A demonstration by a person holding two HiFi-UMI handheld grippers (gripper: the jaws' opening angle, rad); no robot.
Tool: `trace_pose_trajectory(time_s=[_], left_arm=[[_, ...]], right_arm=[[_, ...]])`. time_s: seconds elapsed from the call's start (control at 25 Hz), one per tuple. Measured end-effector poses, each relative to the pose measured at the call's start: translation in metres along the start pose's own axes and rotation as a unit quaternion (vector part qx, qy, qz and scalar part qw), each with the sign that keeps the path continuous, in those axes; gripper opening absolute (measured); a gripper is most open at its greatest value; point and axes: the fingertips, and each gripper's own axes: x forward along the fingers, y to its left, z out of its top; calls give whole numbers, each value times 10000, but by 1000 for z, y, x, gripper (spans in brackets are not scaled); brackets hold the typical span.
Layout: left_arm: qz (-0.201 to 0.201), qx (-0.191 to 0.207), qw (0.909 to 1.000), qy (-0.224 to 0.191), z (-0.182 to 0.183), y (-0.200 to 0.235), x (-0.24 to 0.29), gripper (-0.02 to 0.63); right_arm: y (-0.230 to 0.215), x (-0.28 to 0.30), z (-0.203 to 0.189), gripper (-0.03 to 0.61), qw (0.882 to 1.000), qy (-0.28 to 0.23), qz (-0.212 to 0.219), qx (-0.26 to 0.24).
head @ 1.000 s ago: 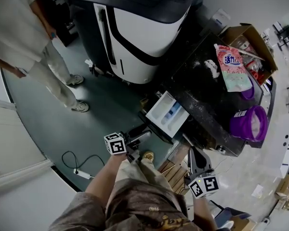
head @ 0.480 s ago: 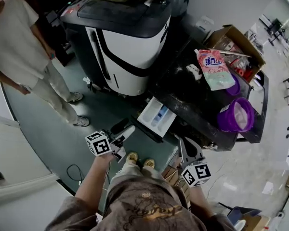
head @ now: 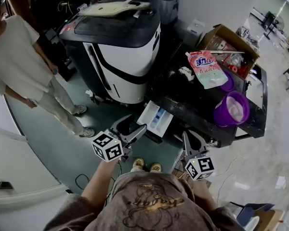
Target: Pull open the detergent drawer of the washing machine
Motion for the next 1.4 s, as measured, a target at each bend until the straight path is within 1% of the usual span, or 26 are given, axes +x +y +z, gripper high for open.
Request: trace_pose_trajectory(time_s=[0.16, 0.2, 0.32, 0.4, 0.6, 0.72, 0.92, 1.08, 1.4], left_arm=[[78, 687, 9976, 53, 8, -20, 5, 315], [109, 836, 9964, 59, 7, -23, 6, 301], [182, 1164, 9930, 102, 4, -28, 8, 243], [227, 1315, 9909, 158, -1, -30, 9, 185], [409, 1613, 9859, 197, -15, -30, 10, 102], [529, 1674, 9842, 218, -23, -25, 9, 56], [708, 1716, 9823, 247, -35, -17, 6, 28], [780, 1779, 9806, 254, -43, -12, 6, 23], [887, 1642, 9822, 232, -47, -7, 8, 21]], right_arm=[[-6, -7, 9, 5, 9998, -120, -165, -24], [-8, -9, 10, 5, 9997, -147, -204, -20], [-12, -12, 9, 5, 9994, -192, -284, -24], [-14, -14, 8, 5, 9993, -189, -314, -29], [-16, -19, -1, 5, 9993, -164, -331, -55], [-16, -21, -10, 5, 9993, -127, -345, -36], [-17, -24, -20, 5, 9993, -82, -371, 0], [-18, -24, -26, 5, 9993, -59, -380, 28], [-22, -22, -30, 3, 9992, -62, -389, 122]])
